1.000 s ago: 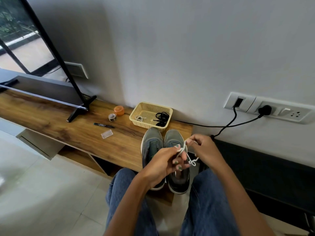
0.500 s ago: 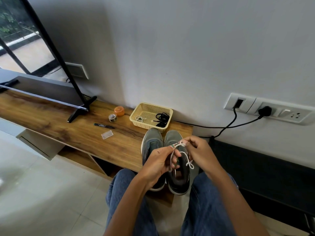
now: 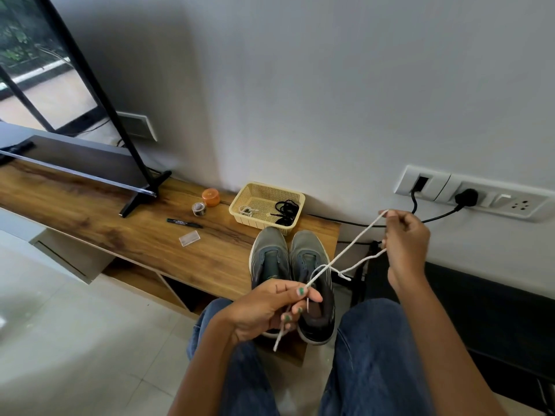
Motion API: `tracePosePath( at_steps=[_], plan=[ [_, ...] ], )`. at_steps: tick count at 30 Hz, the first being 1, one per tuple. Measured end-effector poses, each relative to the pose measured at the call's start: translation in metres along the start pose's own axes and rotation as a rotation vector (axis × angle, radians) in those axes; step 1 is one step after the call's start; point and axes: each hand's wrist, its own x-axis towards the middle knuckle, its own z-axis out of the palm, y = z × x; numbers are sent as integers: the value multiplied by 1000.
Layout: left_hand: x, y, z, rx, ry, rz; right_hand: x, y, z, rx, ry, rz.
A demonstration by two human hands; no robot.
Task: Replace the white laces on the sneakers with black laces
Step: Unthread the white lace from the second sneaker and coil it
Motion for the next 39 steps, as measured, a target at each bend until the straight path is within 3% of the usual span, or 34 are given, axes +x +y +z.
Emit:
tracePosePath(
  at_steps=[8,12,14,15,18,22,26,29,33,39],
  plan=[
    [-9,-1,-10,34,-116,-57,19,11,-13,10,149,3],
    [-9,6,-8,-235,-273,125,18,25,-11,-204,74,3],
    [-9,18,-6,-459,-294,259,13,31,-11,-432,-166,33],
    [-9,26,-3,-565,-229,315,8,33,-12,-549,-332,51],
    [-5,49,3,-702,153,481,-8,31,-15,-838,-861,94],
    [8,52,-3,-362,469,537,-27,14,-17,-888,-1376,80],
    [19,33,-8,122,650,498,-36,-19,-18,-715,-1636,40],
    [25,19,-6,398,646,467,-41,-48,-20,-492,-1554,-49],
    [25,7,6,528,489,365,-41,-68,-18,-192,-1112,-146],
    [7,10,18,293,12,207,-33,-42,-7,-42,-755,-70]
  ],
)
